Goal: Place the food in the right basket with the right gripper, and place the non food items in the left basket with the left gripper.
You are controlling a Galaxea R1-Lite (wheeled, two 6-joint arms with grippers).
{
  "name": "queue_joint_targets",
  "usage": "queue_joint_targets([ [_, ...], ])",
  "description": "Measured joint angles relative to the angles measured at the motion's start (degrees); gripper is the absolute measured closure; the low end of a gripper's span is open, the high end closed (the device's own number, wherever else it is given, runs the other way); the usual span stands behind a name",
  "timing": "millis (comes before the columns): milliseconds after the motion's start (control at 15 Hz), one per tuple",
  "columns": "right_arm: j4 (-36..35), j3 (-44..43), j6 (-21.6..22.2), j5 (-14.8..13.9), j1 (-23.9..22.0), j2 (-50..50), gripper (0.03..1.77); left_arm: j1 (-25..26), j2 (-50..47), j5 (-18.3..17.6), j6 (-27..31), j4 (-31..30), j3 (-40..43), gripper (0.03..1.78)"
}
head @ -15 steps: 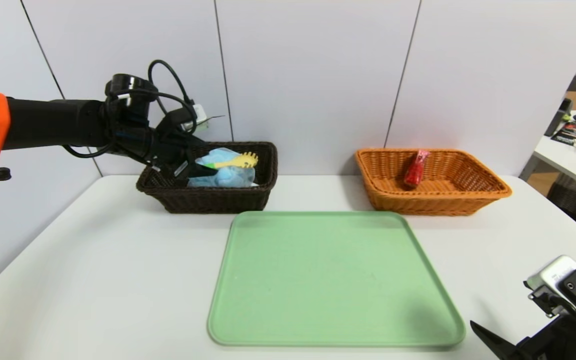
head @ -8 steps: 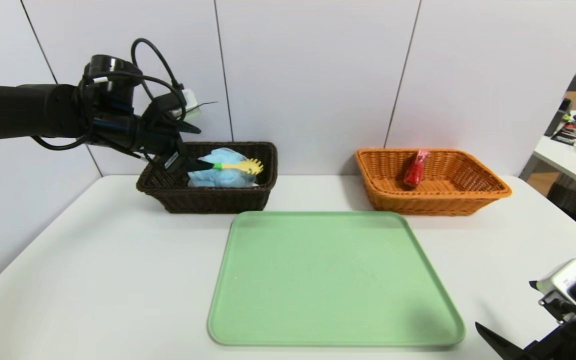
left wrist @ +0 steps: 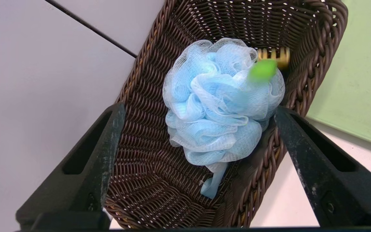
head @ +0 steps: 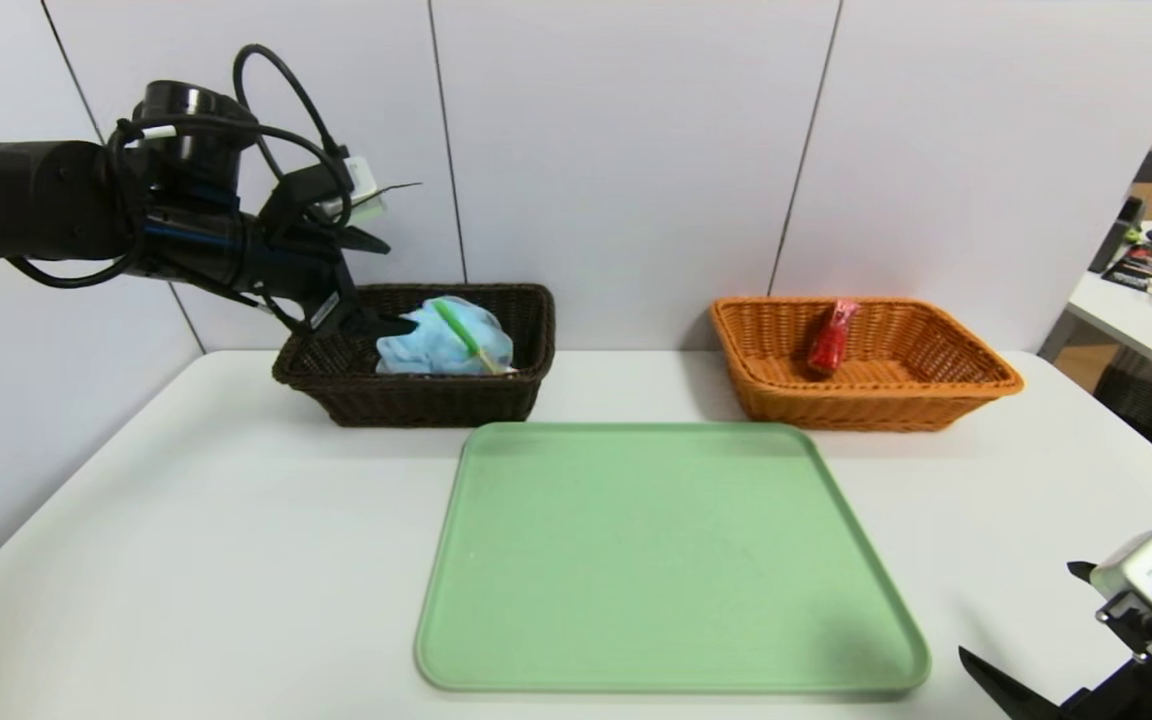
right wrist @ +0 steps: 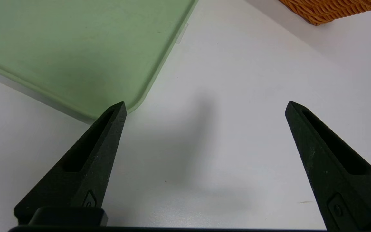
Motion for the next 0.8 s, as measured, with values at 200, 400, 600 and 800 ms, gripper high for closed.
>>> queue_joint_targets([
  [200, -0.09, 0.09, -0.17, 0.07, 0.0, -0.11, 0.1, 0.0, -0.66, -0.07, -0.02, 0.0, 0.41, 0.14],
  [400, -0.09, 0.33, -0.09, 0.09, 0.0, -0.17, 0.1, -0.06, -1.69, -0.11, 0.01, 0.45, 0.61, 0.14],
  [600, -0.3, 0.8, -0.04, 0.11, 0.0, -0.24, 0.1, -0.52, -4.23, -1.82, -0.11, 1.68, 2.12, 0.13],
  [800, -0.32, 0.94, -0.06, 0.11, 0.0, -0.59, 0.1, -1.62, -9.08, -2.54, -0.49, 1.71, 6.8, 0.12],
])
